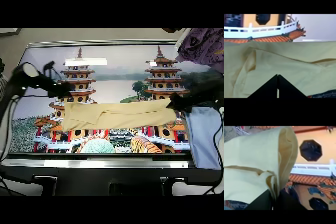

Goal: Fold the clothes and pants, and hang the long-sleeved shirts on hangers.

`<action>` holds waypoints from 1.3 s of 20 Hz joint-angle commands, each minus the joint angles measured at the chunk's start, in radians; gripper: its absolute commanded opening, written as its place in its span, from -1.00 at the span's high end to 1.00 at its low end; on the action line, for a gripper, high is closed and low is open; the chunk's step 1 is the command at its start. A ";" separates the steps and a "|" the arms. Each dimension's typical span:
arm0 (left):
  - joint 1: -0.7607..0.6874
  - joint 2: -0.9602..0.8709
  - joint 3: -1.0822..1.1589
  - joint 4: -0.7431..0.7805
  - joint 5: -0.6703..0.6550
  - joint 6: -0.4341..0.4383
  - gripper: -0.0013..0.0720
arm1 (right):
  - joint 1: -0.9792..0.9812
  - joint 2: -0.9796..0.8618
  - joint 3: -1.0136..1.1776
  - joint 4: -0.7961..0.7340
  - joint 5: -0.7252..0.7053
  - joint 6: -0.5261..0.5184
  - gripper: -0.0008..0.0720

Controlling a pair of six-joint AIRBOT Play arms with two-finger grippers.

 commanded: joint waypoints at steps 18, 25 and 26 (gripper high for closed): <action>-0.707 -0.509 0.271 -0.758 0.643 -0.172 0.92 | 0.002 0.254 0.266 -0.270 -0.277 0.263 0.90; -0.710 -0.605 0.390 -0.760 0.587 -0.230 0.92 | 0.002 0.255 0.266 -0.233 -0.260 0.259 0.90; -0.685 -0.596 0.390 -0.758 0.536 -0.204 0.92 | 0.002 0.255 0.266 -0.232 -0.259 0.259 0.90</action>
